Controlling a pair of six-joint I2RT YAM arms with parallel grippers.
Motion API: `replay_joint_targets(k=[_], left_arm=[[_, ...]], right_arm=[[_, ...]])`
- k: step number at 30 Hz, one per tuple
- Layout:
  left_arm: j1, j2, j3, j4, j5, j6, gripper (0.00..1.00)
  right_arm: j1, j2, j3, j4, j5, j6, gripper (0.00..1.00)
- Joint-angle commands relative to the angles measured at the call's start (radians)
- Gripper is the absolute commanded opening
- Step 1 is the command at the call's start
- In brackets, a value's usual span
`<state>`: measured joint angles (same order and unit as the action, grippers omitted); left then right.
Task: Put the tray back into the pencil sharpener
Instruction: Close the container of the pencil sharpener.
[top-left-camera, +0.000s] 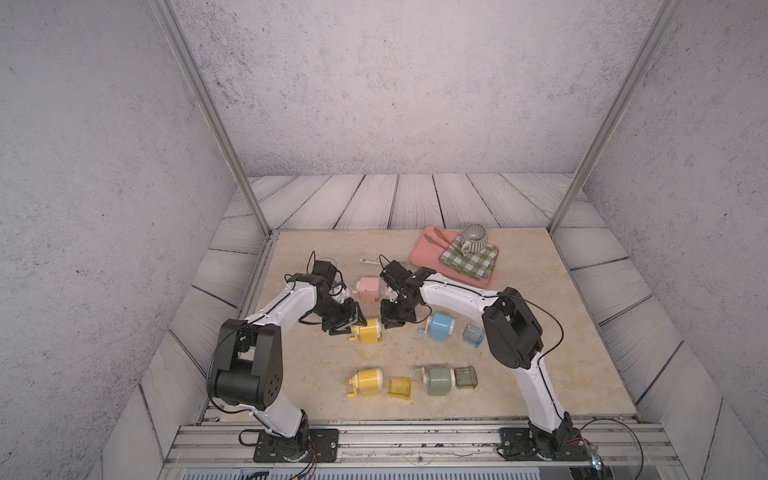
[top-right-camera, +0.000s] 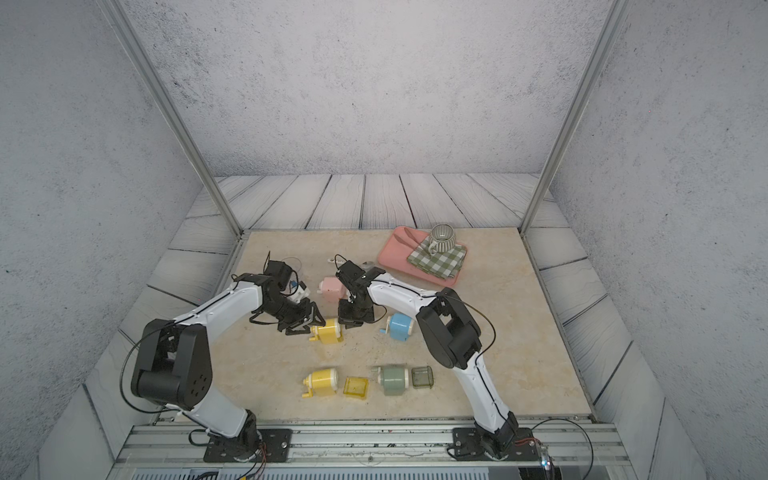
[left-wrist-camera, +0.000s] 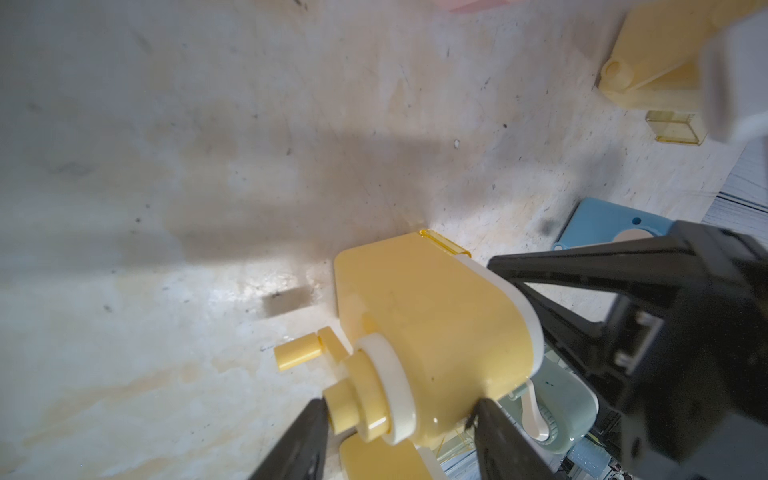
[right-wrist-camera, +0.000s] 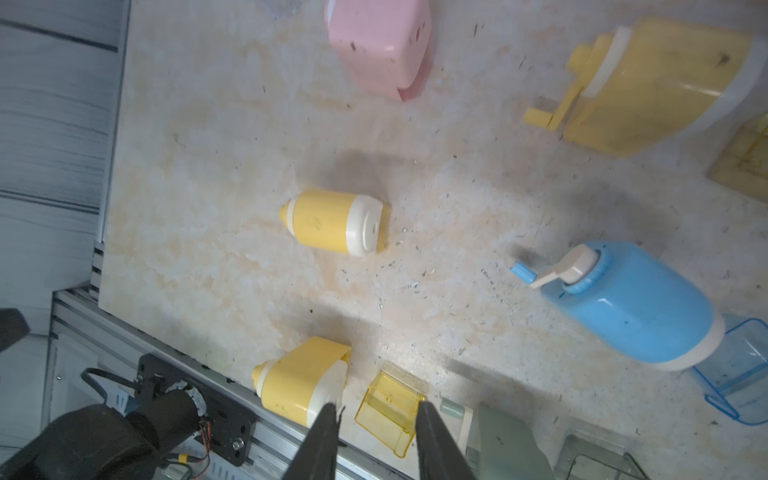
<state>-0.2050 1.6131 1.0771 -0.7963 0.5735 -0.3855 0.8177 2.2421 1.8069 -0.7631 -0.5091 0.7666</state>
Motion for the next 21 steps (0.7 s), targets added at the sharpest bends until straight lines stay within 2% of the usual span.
replay_joint_targets(k=[1, 9, 11, 21], left_arm=[[-0.008, 0.024, -0.013, -0.004, -0.001, 0.002, 0.59], [-0.007, 0.024, -0.012, -0.005, -0.003, 0.006, 0.59], [-0.008, 0.025, -0.009, -0.006, -0.001, 0.006, 0.59], [-0.007, 0.024, -0.008, -0.007, 0.000, 0.007, 0.59]], right_arm=[[0.014, 0.001, -0.002, 0.031, 0.006, 0.001, 0.00], [0.014, -0.129, -0.038, 0.001, 0.255, -0.045, 0.00], [0.013, -0.138, -0.042, -0.010, 0.283, -0.047, 0.00], [0.010, -0.025, -0.017, -0.006, 0.131, 0.003, 0.00]])
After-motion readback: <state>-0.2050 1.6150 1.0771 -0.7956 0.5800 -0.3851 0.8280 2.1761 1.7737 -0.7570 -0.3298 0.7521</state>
